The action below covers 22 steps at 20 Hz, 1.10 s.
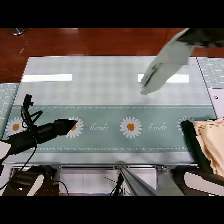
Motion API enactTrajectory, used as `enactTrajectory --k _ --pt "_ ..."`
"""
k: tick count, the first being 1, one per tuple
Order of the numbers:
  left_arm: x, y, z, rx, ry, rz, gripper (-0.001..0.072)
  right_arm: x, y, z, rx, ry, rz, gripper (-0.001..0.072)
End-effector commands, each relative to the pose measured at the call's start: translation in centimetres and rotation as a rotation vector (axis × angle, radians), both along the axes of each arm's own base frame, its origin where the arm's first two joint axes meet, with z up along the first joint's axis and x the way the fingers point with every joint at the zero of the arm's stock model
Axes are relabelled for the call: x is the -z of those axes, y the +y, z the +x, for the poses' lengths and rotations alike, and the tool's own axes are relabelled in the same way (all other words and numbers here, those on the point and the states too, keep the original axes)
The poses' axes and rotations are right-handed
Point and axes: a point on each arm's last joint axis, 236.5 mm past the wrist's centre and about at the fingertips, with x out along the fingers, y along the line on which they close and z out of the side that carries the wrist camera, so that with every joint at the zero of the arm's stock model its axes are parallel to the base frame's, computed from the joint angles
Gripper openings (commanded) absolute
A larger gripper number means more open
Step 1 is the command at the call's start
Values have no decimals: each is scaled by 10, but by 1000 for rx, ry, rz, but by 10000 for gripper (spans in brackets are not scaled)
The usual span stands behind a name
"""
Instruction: Fold the shirts.
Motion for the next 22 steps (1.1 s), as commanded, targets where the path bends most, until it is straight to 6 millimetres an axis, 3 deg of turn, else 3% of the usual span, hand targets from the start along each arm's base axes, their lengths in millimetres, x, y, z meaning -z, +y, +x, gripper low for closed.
enactTrajectory --k 1,4,8,10,12,18,21,22 --pt "3 -8 -11 53 18 3 23 -15 -83 -33 203 77 -1 34" --pt "2 -11 -12 77 -6 15 22 -3 -137 -77 318 205 -21 34" --pt "-2 -7 -2 38 -36 13 23 -27 -187 -118 537 138 -83 35" --pt "-5 -4 4 11 -57 12 22 -22 -215 -148 681 167 -151 34" --pt "-6 -3 6 3 -63 12 23 -4 -243 -191 831 242 -240 35" --pt "-6 -3 6 3 -63 11 22 73 -258 -304 1137 548 -322 35" --pt "-6 -3 7 3 -63 11 23 89 -256 -337 1226 636 -371 43" --pt "-6 -3 7 2 -64 11 22 89 -261 -352 1300 670 -395 237"
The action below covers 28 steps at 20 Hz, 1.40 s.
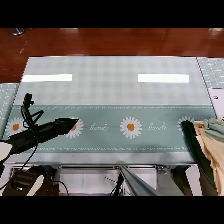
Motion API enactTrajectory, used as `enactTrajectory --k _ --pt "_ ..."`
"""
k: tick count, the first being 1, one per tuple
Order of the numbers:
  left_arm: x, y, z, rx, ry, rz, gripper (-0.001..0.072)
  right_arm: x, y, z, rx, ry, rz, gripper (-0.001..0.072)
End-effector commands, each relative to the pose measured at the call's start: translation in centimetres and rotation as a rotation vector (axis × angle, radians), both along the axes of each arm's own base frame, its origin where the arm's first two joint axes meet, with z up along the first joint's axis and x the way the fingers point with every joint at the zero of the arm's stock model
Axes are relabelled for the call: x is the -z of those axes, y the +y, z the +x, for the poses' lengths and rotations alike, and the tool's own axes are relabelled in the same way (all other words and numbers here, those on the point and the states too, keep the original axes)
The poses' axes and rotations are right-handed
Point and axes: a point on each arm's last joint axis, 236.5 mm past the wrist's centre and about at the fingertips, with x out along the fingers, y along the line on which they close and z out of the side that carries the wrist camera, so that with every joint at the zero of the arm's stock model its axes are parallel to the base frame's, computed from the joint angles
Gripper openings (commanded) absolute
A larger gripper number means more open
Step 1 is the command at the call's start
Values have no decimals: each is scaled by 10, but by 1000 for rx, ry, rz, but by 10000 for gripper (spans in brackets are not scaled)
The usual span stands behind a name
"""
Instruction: Fold the shirts.
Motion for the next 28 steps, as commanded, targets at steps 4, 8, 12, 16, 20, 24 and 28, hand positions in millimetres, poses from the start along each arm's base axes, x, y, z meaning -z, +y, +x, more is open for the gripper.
enactTrajectory --k 4,8,12,16,20,24,28 --pt "-7 7 15 -58 -49 -3 22 17 -11 -37 170 104 -24 628" --pt "-60 73 76 -251 -184 115 22 -33 -10 97 -166 -346 25 557" --pt "-168 102 127 -245 -310 84 21 -148 76 222 -598 -924 178 35" --pt "-200 19 152 54 -349 119 20 -118 184 271 -1009 -788 57 35" --pt "-74 -32 149 166 -133 434 21 13 222 271 -1180 -246 -126 34" --pt "0 -19 157 152 48 545 22 141 210 259 -1079 29 -48 33" --pt "12 -3 161 128 97 554 22 163 213 266 -1063 34 -26 34"
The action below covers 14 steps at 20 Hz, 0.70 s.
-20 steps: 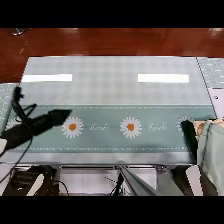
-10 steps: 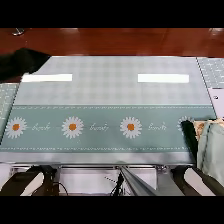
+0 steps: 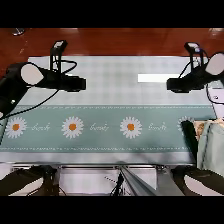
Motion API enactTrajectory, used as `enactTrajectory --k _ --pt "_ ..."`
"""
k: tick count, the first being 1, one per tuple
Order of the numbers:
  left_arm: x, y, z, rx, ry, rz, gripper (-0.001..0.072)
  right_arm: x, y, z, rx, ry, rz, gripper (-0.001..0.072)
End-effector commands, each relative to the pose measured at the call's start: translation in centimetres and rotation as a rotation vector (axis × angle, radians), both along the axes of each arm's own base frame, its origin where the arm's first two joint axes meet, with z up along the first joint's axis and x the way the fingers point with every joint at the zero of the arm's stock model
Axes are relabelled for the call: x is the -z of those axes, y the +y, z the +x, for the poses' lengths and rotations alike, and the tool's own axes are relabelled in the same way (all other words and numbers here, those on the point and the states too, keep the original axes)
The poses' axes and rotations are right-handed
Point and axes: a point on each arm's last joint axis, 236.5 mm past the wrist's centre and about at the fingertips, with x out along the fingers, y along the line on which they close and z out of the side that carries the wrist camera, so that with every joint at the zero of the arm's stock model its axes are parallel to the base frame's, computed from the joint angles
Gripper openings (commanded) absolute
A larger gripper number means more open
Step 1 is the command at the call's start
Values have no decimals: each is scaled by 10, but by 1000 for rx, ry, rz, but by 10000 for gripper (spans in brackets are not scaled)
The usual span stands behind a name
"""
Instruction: Fold the shirts.
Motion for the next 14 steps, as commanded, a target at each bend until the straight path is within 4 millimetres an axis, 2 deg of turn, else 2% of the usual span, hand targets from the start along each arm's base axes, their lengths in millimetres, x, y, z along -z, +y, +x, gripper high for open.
enactTrajectory --k 1,14 --pt "18 11 1 -21 44 49 22 21 -2 7 13 -9 -37 34" --pt "18 10 2 -20 40 48 22 16 -2 7 14 -24 -35 34"
